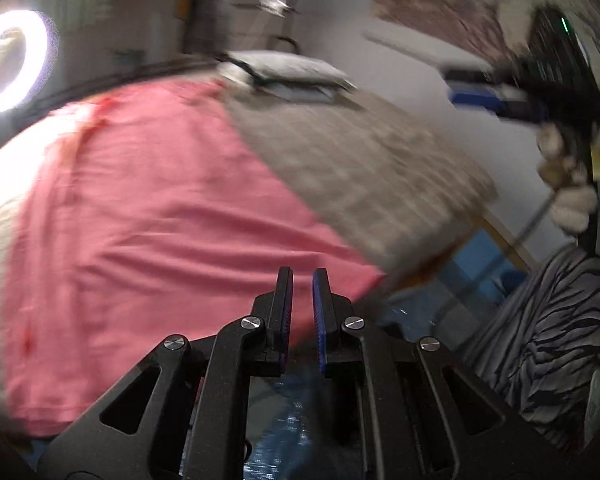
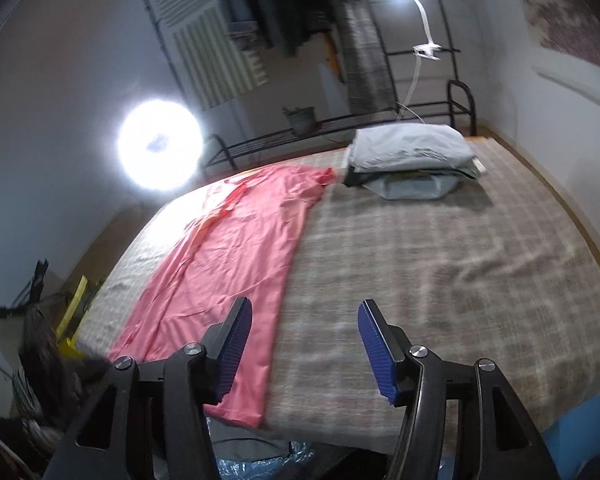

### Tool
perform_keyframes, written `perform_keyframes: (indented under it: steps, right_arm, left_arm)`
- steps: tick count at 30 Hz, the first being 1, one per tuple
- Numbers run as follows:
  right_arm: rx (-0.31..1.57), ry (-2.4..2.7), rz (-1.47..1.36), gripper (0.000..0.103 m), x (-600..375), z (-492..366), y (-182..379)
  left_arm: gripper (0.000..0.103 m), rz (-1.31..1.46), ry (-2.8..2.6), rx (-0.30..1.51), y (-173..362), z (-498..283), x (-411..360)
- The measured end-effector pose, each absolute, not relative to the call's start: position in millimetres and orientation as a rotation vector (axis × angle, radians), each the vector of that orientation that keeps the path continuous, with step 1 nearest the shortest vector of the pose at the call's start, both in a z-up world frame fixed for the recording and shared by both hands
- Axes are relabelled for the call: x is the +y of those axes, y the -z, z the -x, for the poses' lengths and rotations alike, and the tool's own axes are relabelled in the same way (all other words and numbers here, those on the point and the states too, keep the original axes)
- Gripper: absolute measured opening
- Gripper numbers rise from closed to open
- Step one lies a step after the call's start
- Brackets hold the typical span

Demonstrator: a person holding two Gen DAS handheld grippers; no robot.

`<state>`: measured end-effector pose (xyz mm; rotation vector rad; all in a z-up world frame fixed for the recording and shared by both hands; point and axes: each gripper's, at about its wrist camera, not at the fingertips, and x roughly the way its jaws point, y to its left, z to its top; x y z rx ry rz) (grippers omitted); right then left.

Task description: Fold small clothes

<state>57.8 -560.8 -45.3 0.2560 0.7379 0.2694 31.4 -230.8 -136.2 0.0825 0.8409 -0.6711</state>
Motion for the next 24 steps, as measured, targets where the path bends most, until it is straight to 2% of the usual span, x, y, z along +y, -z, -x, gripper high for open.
perform_keyframes:
  steps: [1,3,5,6,11,12,13,14,17,24]
  right_arm:
    - [0.739,-0.263,-0.271,0.058,-566,-60,46]
    - [0.738,-0.265,-0.307,0.059,-578,-65,46]
    - [0.731,-0.273,-0.340,0.059,-587,-70,46]
    - [0.730,-0.280,-0.362,0.059,-592,-74,47]
    - [0.747,-0.307,-0.409,0.059,-604,-95,52]
    - [0.754,-0.316,-0.409,0.059,-604,-101,54]
    - [0.758,-0.326,-0.410,0.059,-605,-105,56]
    - [0.762,-0.336,-0.413,0.059,-605,-110,57]
    - [0.772,-0.363,-0.432,0.059,-606,-126,60]
    - [0.811,-0.389,-0.477,0.059,-590,-194,74]
  left_arm:
    - [0.008,-0.106,0.697,0.851,141,-31,-248]
    - [0.017,-0.142,0.722,0.853,147,-29,-270]
    - [0.045,-0.166,0.738,0.854,153,-25,-286]
    - [0.047,-0.179,0.737,0.857,157,-24,-292]
    - [0.048,-0.213,0.678,0.895,176,-32,-300]
    - [0.047,-0.195,0.671,0.897,177,-36,-297]
    - [0.041,-0.186,0.667,0.895,178,-38,-295]
    - [0.027,-0.198,0.655,0.886,179,-40,-295]
    - [0.004,-0.215,0.647,0.867,181,-46,-292]
    - [0.002,0.051,0.666,0.923,162,-57,-262]
